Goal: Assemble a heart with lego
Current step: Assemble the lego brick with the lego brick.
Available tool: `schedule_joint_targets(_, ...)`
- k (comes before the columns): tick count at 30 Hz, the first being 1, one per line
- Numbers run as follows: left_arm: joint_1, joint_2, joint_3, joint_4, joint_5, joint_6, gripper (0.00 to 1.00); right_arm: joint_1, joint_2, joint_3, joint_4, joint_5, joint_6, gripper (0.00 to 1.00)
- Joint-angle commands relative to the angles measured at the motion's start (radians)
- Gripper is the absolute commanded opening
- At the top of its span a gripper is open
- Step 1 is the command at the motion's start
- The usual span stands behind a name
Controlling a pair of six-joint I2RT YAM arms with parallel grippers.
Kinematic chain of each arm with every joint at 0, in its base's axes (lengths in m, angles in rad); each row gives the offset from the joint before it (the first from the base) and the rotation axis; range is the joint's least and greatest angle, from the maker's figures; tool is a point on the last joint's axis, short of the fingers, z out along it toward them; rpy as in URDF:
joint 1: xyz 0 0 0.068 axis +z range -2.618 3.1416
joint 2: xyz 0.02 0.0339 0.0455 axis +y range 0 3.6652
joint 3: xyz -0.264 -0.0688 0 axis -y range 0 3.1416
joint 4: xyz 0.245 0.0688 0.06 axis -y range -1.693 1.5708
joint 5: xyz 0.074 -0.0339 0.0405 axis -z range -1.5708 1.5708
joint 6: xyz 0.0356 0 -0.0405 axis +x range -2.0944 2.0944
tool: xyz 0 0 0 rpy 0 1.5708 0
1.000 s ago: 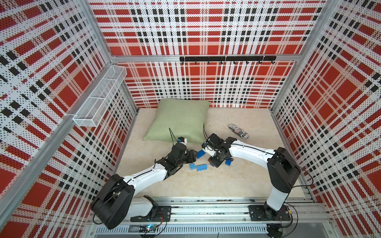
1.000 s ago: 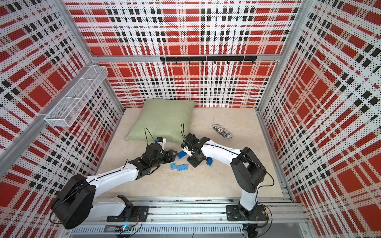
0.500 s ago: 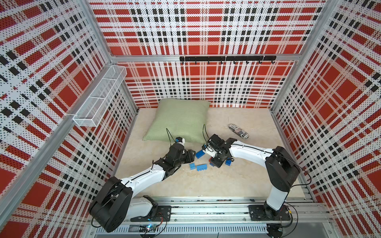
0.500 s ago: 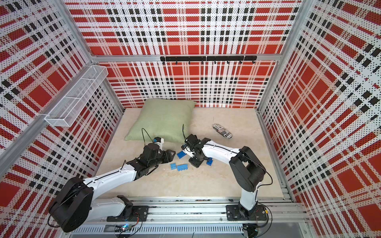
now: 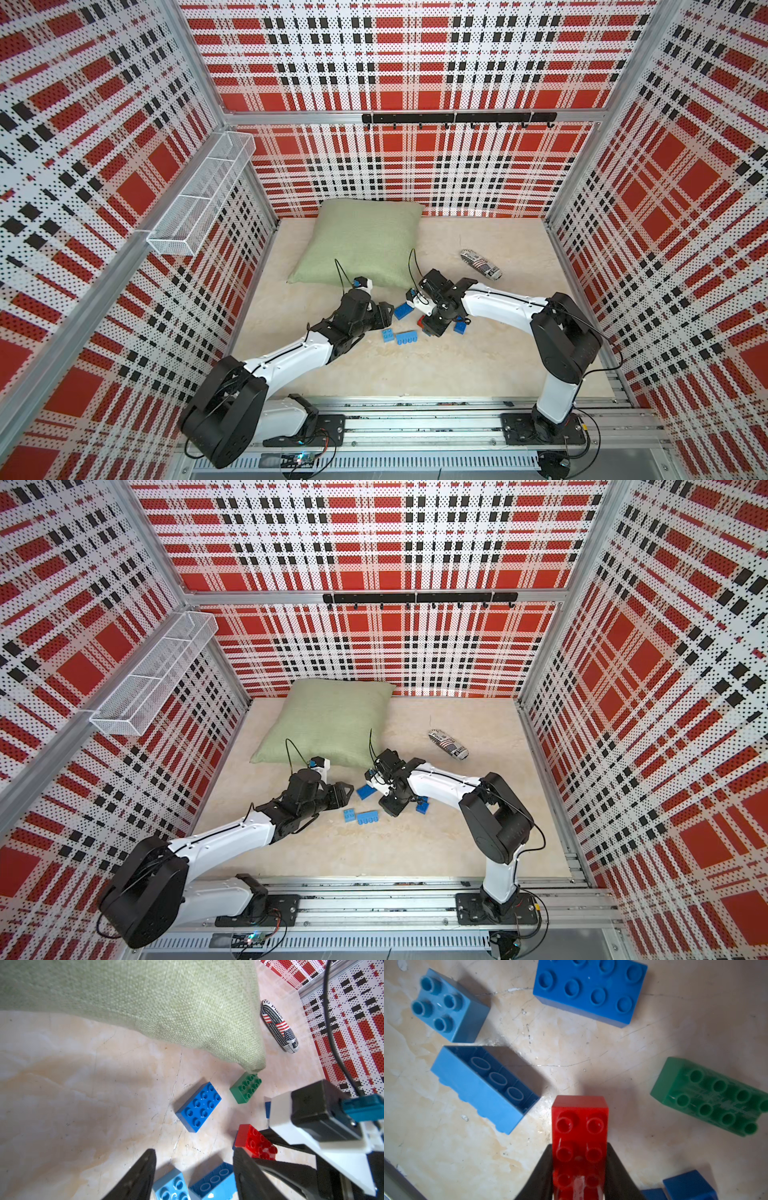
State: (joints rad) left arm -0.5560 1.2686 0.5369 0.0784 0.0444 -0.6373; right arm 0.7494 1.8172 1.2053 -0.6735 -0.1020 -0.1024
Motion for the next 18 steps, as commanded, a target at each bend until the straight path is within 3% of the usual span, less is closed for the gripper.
schedule_joint_targets(1,0.008,-0.011,-0.015,0.01,0.002,0.015,0.64,-0.016,0.013,-0.031,-0.002,0.02,0.01,0.29)
schedule_joint_targets(18,0.024,-0.023,-0.029,0.007,0.006,0.018,0.64,-0.032,-0.045,-0.049,-0.023,0.006,-0.008,0.29)
